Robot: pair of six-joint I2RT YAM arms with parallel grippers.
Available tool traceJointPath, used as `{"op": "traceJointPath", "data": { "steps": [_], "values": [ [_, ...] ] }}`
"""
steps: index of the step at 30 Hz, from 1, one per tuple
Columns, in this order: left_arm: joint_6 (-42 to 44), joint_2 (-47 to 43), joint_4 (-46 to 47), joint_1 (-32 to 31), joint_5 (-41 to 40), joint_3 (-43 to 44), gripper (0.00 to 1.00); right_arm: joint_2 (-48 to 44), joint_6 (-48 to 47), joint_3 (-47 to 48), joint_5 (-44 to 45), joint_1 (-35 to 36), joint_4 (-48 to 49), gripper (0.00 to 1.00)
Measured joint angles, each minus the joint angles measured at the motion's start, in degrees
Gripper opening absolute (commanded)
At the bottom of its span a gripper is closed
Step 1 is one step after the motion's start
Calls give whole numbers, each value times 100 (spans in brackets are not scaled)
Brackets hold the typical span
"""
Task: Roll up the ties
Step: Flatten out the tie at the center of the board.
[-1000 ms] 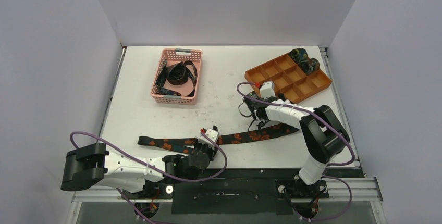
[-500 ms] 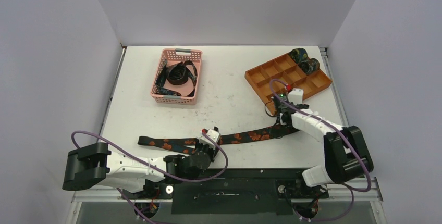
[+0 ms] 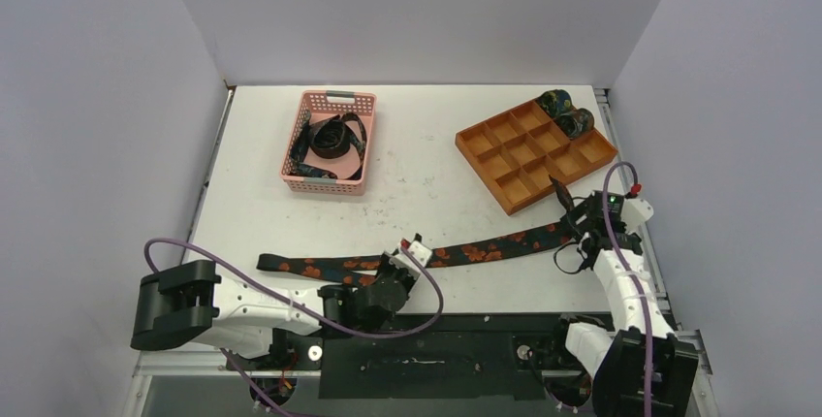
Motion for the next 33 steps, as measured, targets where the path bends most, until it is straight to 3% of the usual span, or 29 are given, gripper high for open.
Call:
{"op": "traceJointPath", "data": {
  "steps": [9, 15, 21, 29, 30, 32, 33],
  "values": [
    [1303, 1156, 160, -42, 549, 1228, 0, -933, 249, 37, -127, 599, -79, 84],
    [2983, 2728, 894, -131, 748, 2280, 0, -1287, 522, 282, -260, 717, -160, 86],
    [4846, 3947, 1314, -116, 979, 2706, 0, -1390, 560, 529, -260, 748, -302, 86],
    [5991, 4937, 1102, -48, 1303, 3952, 0, -1749, 551, 527, -258, 916, -428, 87],
    [6039, 5042, 1025, -44, 1322, 4188, 4, -1779, 538, 527, -249, 949, -431, 87],
    [6048, 5180, 896, -44, 1346, 4548, 38, -1827, 479, 527, -197, 1029, -437, 87],
    [6048, 5217, 804, -44, 1357, 4684, 50, -1832, 452, 527, -160, 1073, -446, 87]
  ]
}}
